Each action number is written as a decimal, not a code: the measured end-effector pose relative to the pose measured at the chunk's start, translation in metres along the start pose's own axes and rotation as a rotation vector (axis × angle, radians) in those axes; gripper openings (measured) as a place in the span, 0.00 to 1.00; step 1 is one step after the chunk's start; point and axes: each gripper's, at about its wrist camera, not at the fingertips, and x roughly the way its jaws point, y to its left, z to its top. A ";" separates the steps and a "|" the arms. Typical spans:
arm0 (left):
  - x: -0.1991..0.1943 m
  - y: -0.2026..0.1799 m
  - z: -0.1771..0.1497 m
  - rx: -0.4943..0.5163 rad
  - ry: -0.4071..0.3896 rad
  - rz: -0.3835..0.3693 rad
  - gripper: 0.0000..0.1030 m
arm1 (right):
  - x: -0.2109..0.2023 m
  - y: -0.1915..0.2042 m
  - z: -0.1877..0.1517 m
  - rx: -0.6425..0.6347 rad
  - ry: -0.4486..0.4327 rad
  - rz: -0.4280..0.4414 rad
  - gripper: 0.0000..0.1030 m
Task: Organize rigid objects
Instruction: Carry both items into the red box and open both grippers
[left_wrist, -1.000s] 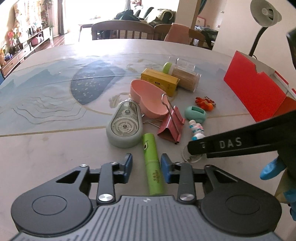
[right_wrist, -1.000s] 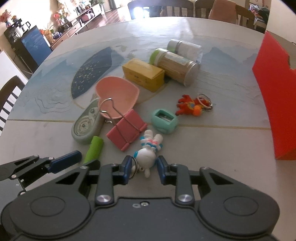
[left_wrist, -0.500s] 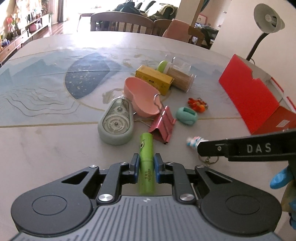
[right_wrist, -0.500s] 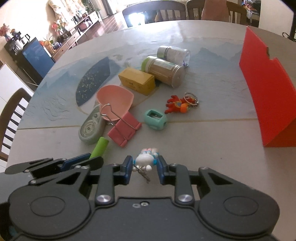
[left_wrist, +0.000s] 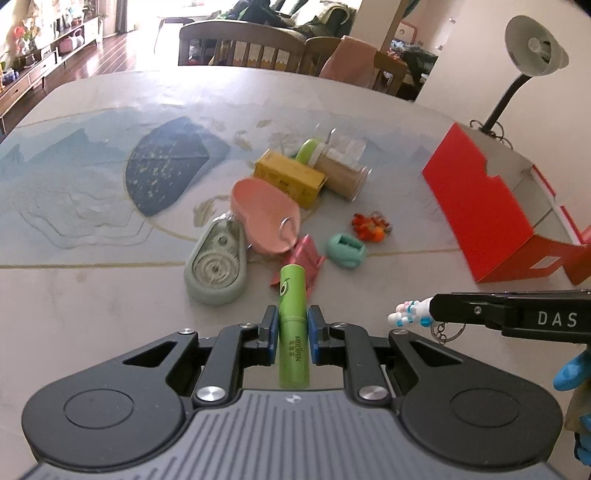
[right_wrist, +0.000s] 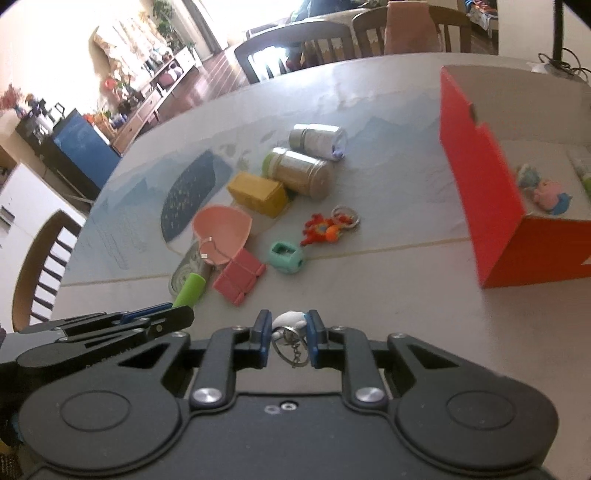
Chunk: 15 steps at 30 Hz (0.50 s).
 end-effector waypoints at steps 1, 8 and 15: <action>-0.003 -0.003 0.003 0.002 -0.005 -0.004 0.16 | -0.006 -0.002 0.002 0.001 -0.011 0.005 0.18; -0.020 -0.029 0.028 -0.011 0.001 -0.073 0.16 | -0.045 -0.018 0.022 0.002 -0.091 0.006 0.18; -0.035 -0.074 0.053 0.054 -0.037 -0.115 0.16 | -0.083 -0.046 0.044 0.017 -0.191 0.004 0.18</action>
